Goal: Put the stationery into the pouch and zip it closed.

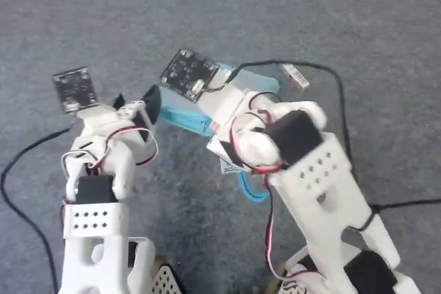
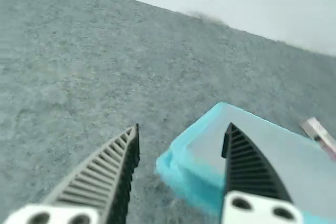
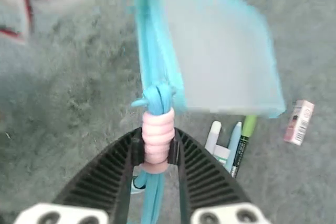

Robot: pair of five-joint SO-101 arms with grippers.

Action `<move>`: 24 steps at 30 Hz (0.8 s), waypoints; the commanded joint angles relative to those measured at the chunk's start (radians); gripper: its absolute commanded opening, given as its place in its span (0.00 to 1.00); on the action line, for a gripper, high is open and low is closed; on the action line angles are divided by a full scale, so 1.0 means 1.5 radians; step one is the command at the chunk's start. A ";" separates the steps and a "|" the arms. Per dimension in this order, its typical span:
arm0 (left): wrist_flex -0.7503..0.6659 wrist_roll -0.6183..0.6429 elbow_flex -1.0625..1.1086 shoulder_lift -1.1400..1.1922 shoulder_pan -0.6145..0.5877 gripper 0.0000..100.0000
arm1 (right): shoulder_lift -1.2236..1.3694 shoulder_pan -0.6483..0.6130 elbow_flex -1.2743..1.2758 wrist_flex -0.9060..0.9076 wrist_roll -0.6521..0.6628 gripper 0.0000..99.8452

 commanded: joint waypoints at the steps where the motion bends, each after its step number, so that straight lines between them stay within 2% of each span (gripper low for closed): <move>1: -0.017 -0.042 -0.044 -0.020 0.015 0.25 | -0.011 0.005 -0.100 0.047 -0.015 0.01; 10: 0.042 -0.062 -0.184 -0.020 0.017 0.25 | -0.032 0.006 -0.041 0.066 0.026 0.01; 14: 0.030 -0.063 -0.149 0.018 0.018 0.25 | -0.068 0.006 -0.041 0.066 0.028 0.01; 21: -0.033 -0.094 -0.085 0.213 0.029 0.25 | -0.067 0.015 -0.076 0.062 0.024 0.01; 24: -0.031 -0.155 -0.080 0.253 0.065 0.25 | -0.010 0.054 -0.159 0.066 0.023 0.01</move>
